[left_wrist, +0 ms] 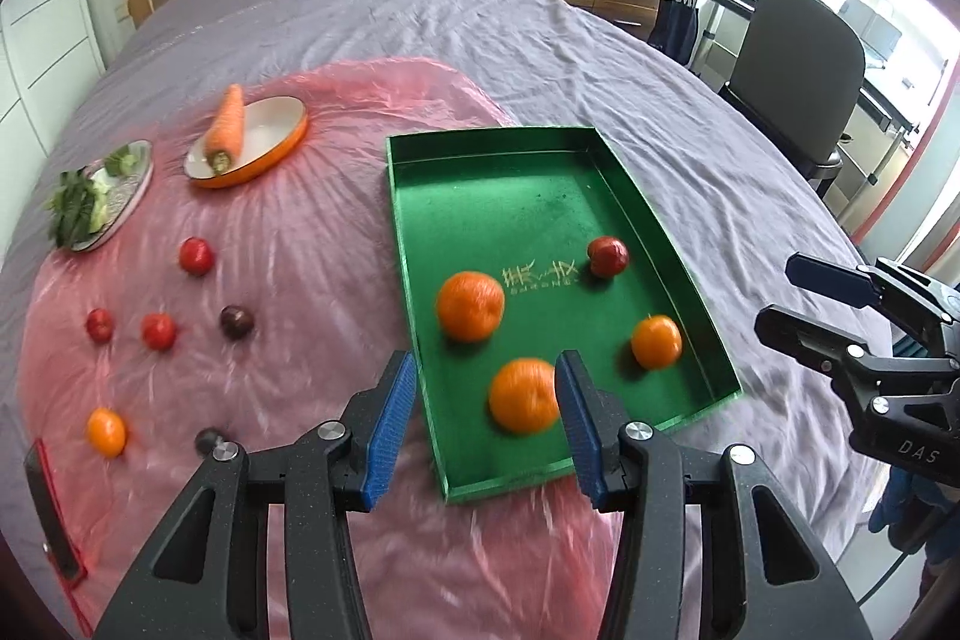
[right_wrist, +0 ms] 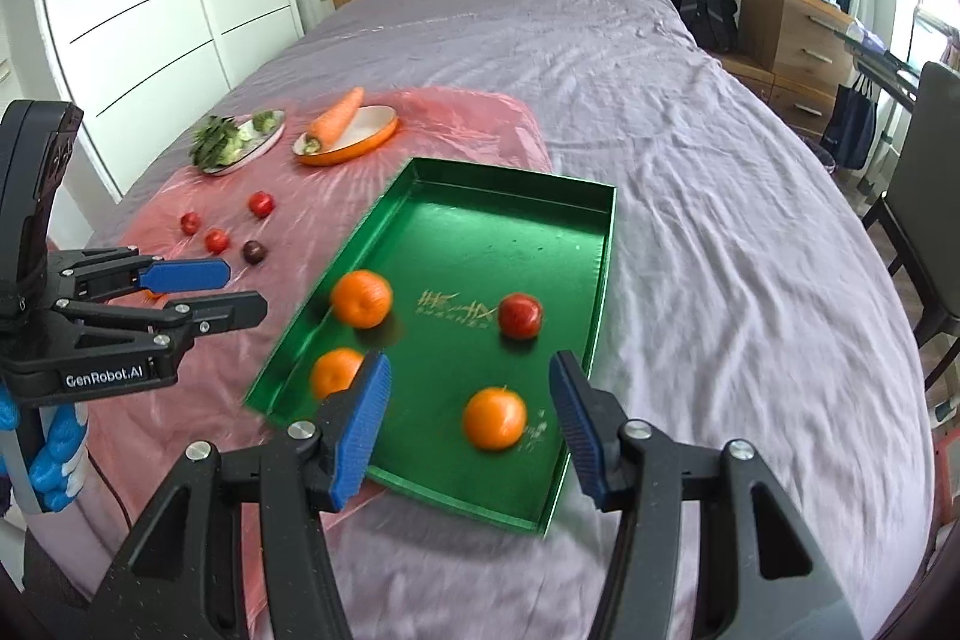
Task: Organize fruits
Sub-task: 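Carry orange and tomato into the green tray and open both grippers, then move both grippers back toward the tomatoes and plums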
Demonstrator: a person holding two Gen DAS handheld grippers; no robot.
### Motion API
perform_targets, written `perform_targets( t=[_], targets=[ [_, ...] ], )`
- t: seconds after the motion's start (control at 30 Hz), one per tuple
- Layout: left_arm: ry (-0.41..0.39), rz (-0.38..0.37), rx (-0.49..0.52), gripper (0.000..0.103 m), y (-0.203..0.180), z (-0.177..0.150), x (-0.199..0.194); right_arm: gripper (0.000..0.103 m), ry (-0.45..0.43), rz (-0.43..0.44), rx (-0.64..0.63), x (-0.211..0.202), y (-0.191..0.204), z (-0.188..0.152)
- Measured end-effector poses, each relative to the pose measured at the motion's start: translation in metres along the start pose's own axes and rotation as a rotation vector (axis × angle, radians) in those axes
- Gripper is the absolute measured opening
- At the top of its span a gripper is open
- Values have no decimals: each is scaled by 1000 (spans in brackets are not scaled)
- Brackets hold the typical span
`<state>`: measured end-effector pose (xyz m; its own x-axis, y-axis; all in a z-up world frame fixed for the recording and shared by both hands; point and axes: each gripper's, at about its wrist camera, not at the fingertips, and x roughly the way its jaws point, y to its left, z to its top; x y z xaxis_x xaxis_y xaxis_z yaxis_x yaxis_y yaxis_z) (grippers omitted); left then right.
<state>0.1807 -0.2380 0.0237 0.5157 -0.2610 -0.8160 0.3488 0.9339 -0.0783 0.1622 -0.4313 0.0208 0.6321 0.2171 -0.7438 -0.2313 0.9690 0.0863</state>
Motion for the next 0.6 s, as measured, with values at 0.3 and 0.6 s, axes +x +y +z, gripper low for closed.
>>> perform_targets(
  t=[0.3, 0.6],
  targets=[
    [-14, 32, -26, 43, 20, -47, -41, 95, -17, 24, -32, -38, 40, -27],
    [-15, 68, -67, 43, 64, -108, -80, 95, -24, 87, -50, -54, 99, -53]
  ],
)
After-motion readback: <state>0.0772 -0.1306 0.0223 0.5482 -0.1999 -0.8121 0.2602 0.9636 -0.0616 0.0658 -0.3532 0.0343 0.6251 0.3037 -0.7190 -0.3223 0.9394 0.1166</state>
